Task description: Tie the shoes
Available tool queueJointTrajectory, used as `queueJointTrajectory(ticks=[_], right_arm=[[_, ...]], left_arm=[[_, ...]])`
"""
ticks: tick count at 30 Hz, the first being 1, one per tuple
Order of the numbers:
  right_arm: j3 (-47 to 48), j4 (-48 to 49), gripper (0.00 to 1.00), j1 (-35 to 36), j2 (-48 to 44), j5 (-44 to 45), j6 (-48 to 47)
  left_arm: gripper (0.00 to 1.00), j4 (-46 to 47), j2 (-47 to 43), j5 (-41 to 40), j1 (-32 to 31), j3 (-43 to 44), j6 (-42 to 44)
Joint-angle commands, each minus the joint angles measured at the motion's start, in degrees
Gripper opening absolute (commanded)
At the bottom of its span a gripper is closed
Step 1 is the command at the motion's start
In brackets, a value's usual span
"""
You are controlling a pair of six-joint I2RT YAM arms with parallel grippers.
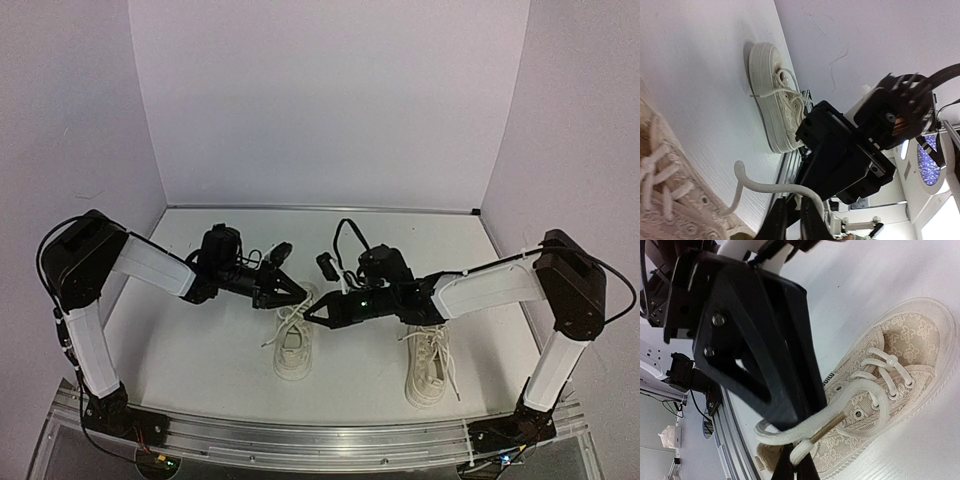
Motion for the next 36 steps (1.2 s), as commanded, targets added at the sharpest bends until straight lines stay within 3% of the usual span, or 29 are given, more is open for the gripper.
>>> queueJointTrajectory(ticks=[1,4,7,13,16,20,26,31,36], right_arm=[[-1.8,0.64,0.0,0.16,-3.96,1.59,-0.2],[-3.03,0.41,0.0,0.15,-4.84,2.29,0.09],[-3.23,0.21,0.0,0.17,-4.27,2.31,0.23],[-3.27,-1.05,0.0,0.17,-4.13,3.58,0.55],[-2.98,-2.48,0.0,0.13,-4.23,4.33,0.32],[-2.51,-3.51,0.0,0.13,-4.15,4.39,-0.17],[-2.35,-4.55,0.0,-0.01,-4.4,4.62,-0.71],[-2.4,-4.75,0.0,-0.08,-4.26,4.31,-0.57],[-2.06,-4.99,0.0,-0.26,-3.9,3.88,-0.57]], left_arm=[[0.25,-21.61,-11.65,-9.59,7.37,1.53,12.97],[0.37,-42.3,-18.41,-21.84,7.93,6.73,25.84],[0.43,-50.59,-23.0,-29.41,8.2,7.25,29.58],[0.45,-61.59,-30.51,-41.17,6.58,2.35,32.96],[0.45,-65.6,-32.27,-47.1,1.39,0.39,33.37],[0.45,-72.42,-27.16,-51.21,-6.28,2.11,36.73],[0.44,-70.47,-22.78,-48.17,-9.72,1.4,43.03],[0.43,-65.19,-19.09,-55.21,-11.04,1.49,46.7],[0.44,-57.27,-19.06,-56.49,-12.13,0.69,52.62]])
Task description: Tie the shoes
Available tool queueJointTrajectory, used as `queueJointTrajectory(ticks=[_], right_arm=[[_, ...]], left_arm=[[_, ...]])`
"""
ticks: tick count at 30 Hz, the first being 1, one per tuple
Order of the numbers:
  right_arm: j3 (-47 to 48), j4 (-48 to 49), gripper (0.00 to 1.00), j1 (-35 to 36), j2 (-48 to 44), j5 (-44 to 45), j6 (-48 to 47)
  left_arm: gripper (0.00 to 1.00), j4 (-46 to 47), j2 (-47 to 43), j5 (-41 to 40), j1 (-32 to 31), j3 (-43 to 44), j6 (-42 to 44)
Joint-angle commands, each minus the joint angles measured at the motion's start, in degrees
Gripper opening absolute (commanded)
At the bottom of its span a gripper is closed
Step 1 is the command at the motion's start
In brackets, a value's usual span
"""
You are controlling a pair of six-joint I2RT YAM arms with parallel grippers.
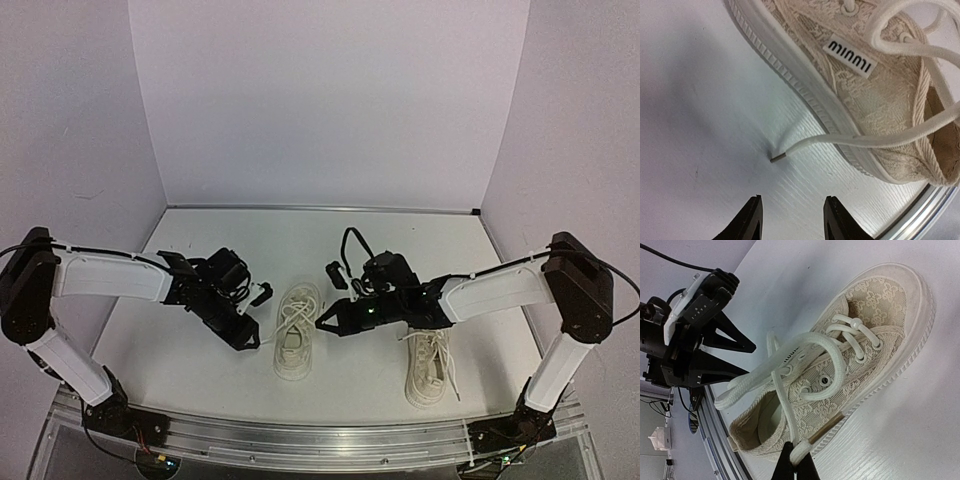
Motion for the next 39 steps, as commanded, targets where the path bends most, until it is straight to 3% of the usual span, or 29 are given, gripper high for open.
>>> queueJointTrajectory(ticks=[1,5,17,26,34,39], right_arm=[[1.18,-0.27,0.0,-0.31,-1.34,0.24,-0.52],[1.41,-0.44,0.0,-0.44,-1.09,0.03,-0.59],[1.34,-0.53,0.0,-0.71,-1.14,-0.16,-0.31],[0.75,-0.53,0.0,-1.01,-1.32,-0.07,0.16],[-2.4,-0.68,0.0,-2.04,-5.3,2.59,1.98],[-5.06,-1.46,0.0,-3.45,-9.48,5.65,4.88]], left_arm=[[0.44,8.66,0.09,-2.95,-0.95,0.77,7.8],[0.46,9.66,2.1,-1.33,-1.01,2.26,11.77],[0.46,-1.5,10.73,-6.06,-2.19,8.32,21.41],[0.34,4.9,12.04,-6.22,-2.16,7.08,23.01],[0.03,7.52,6.56,-7.6,-2.03,4.89,19.41],[0.0,7.38,1.78,-11.84,-1.19,4.56,14.15]])
